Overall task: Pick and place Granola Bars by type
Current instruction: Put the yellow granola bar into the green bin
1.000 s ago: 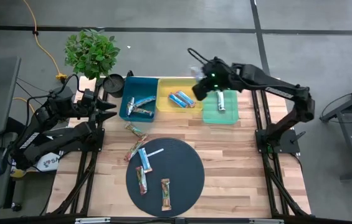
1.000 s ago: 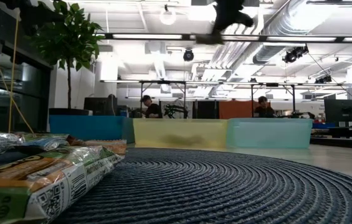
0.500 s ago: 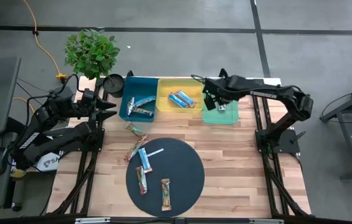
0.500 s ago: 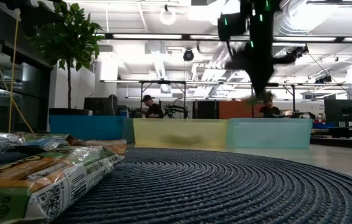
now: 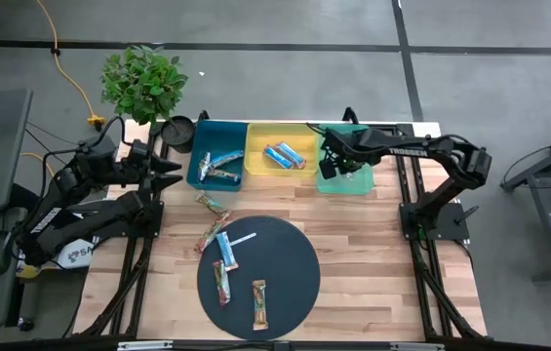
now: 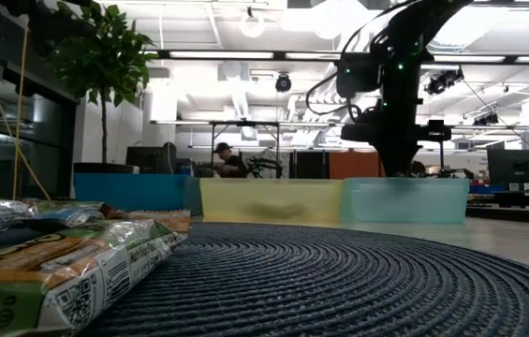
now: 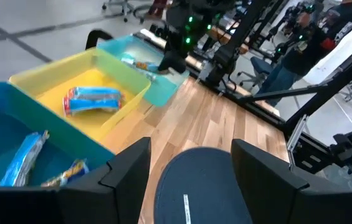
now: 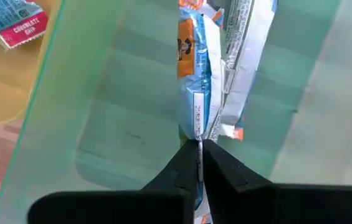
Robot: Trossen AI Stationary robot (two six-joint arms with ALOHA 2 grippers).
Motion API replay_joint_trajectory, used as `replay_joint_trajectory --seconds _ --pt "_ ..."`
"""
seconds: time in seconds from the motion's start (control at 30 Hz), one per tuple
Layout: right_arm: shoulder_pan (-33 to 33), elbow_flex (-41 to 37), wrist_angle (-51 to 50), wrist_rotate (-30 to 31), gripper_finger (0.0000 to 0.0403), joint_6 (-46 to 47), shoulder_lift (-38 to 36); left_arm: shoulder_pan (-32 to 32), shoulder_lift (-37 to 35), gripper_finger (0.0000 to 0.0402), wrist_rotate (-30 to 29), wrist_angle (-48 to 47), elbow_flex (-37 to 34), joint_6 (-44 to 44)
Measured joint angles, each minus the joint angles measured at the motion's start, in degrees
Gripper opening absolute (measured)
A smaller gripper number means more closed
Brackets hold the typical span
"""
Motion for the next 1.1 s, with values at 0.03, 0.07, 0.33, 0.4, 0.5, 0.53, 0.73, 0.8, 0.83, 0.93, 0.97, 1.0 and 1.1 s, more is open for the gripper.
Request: replay_joint_trajectory --seconds 0.03,0.07,0.33,0.4,0.5,0.53,0.73,0.8,0.83,0.93,0.97,1.0,1.1 --pt "-0.1 0.0 0.0 -0.2 0.0015 -0.2 0.0 0.0 0.0 0.0218 0.0 -0.5 0.0 0.0" --pt "-0.4 0.0 0.0 -0.4 0.0022 -0.3 0.0 0.0 0.0 0.0218 0.0 -0.6 0.0 0.0" --pt "-1.0 0.0 0.6 -0.9 0.0112 -2.4 -0.1 0.0 0.0 0.0218 0.0 -1.3 0.0 0.0" --pt "-1.1 0.0 3.7 -2.7 0.0131 -5.5 -0.8 0.0 0.0 0.0218 0.0 -1.3 0.0 0.0" --pt "-1.1 0.0 11.7 -7.5 0.0152 -10.0 -3.5 0.0 0.0 0.0218 0.0 -1.3 0.0 0.3" --pt "-1.0 0.0 15.0 -9.3 0.0157 -11.3 -4.5 0.0 0.0 0.0218 0.0 -1.3 0.0 0.5" --pt "3.2 0.1 36.0 -16.6 0.0172 -13.6 -10.6 0.0 0.0 0.0218 0.0 -1.2 0.0 0.6" --pt "6.1 0.2 42.2 -16.9 0.0172 -15.1 -11.4 0.0 0.0 0.0218 0.0 -1.2 0.0 0.6" --pt "7.8 0.2 44.9 -16.8 0.0172 -16.2 -11.5 0.0 0.0 0.0218 0.0 -1.2 0.0 0.6" --pt "13.1 0.3 47.9 -13.9 0.0168 -17.8 -11.4 0.0 0.0 0.0218 0.0 -1.2 0.0 0.6" --pt "14.8 0.7 47.3 -12.9 0.0166 -17.9 -11.0 0.0 0.0 0.0218 0.0 -1.2 0.0 0.6" --pt "16.4 1.3 46.4 -12.0 0.0165 -18.0 -10.6 0.0 0.0 0.0218 0.0 -1.2 0.0 0.6" --pt "21.5 3.2 43.4 -11.1 0.0163 -18.0 -8.9 0.0 0.0 0.0218 -0.1 -1.2 0.0 0.6"
